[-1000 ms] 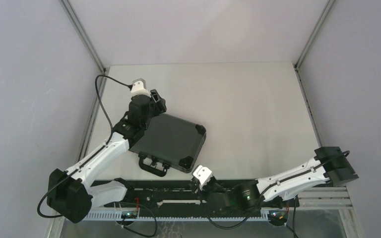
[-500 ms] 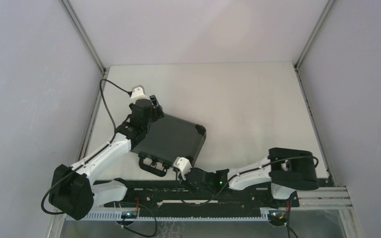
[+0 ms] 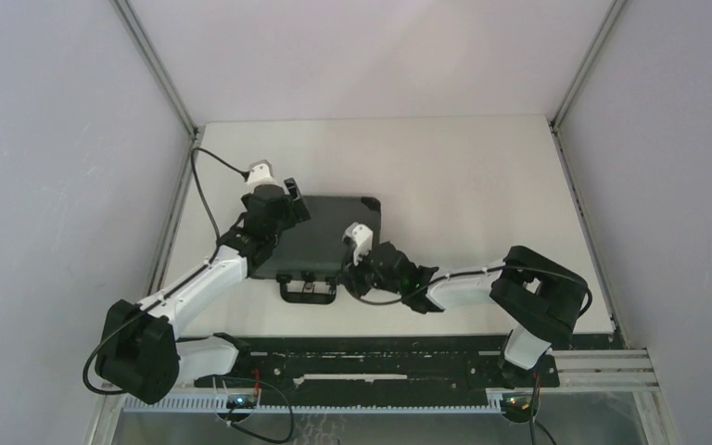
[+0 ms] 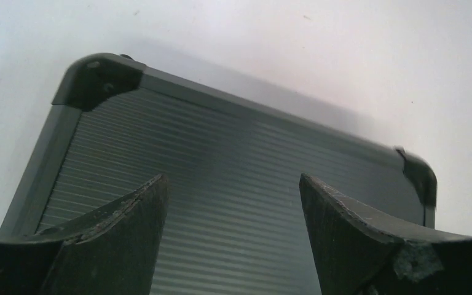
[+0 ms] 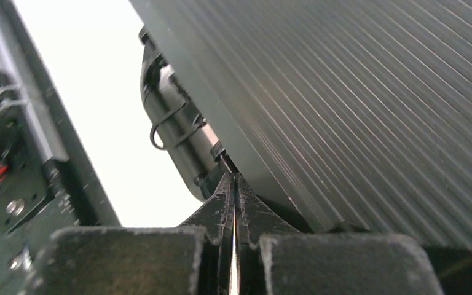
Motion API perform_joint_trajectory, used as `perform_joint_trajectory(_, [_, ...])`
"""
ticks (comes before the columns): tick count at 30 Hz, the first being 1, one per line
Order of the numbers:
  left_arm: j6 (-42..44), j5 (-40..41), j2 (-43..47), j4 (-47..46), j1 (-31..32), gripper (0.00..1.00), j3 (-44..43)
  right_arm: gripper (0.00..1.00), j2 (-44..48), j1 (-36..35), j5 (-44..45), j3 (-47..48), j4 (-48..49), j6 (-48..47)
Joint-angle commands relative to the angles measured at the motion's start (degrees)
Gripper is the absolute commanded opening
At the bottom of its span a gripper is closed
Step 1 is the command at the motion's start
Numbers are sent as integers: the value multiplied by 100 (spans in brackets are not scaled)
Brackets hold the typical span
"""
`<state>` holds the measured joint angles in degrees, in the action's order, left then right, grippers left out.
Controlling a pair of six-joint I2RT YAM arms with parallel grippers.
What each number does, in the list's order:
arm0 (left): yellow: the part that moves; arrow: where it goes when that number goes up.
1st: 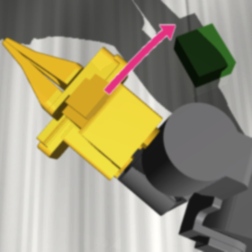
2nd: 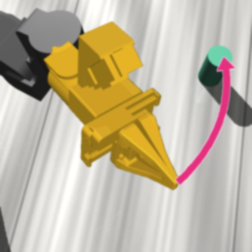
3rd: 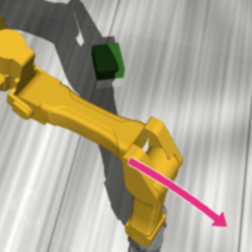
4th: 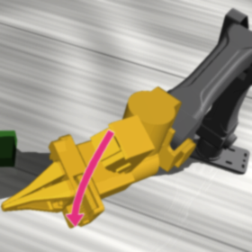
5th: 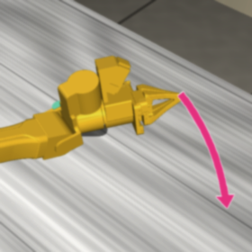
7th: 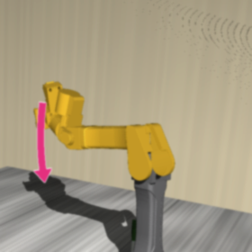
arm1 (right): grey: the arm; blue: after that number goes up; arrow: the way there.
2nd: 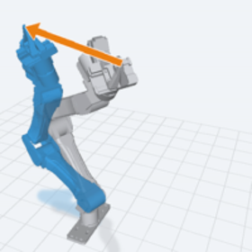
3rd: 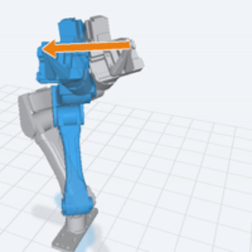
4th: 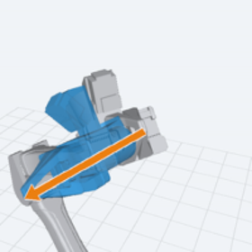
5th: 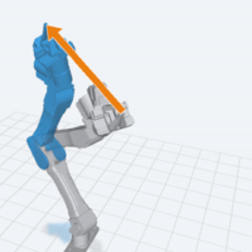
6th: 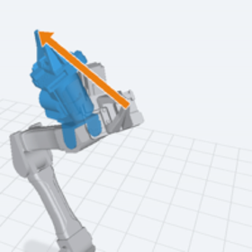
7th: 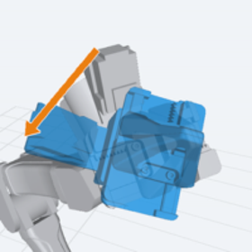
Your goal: Pack up texas hold em set
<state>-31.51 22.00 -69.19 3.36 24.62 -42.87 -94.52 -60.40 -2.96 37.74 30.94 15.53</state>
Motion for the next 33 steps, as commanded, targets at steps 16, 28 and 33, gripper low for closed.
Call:
perform_joint_trajectory(16, [683,-1885,-998,-1055,43,54,-501,0,389,-277,756,580,-746,-420])
perform_joint_trajectory(28, [165,-1731,-1302,-1489,-223,51,235,0,-691,-161,27,1113,-456,-332])
perform_joint_trajectory(33, [79,-1846,-1307,-1659,-387,51,407,0,-895,-209,-119,1243,-494,-279])
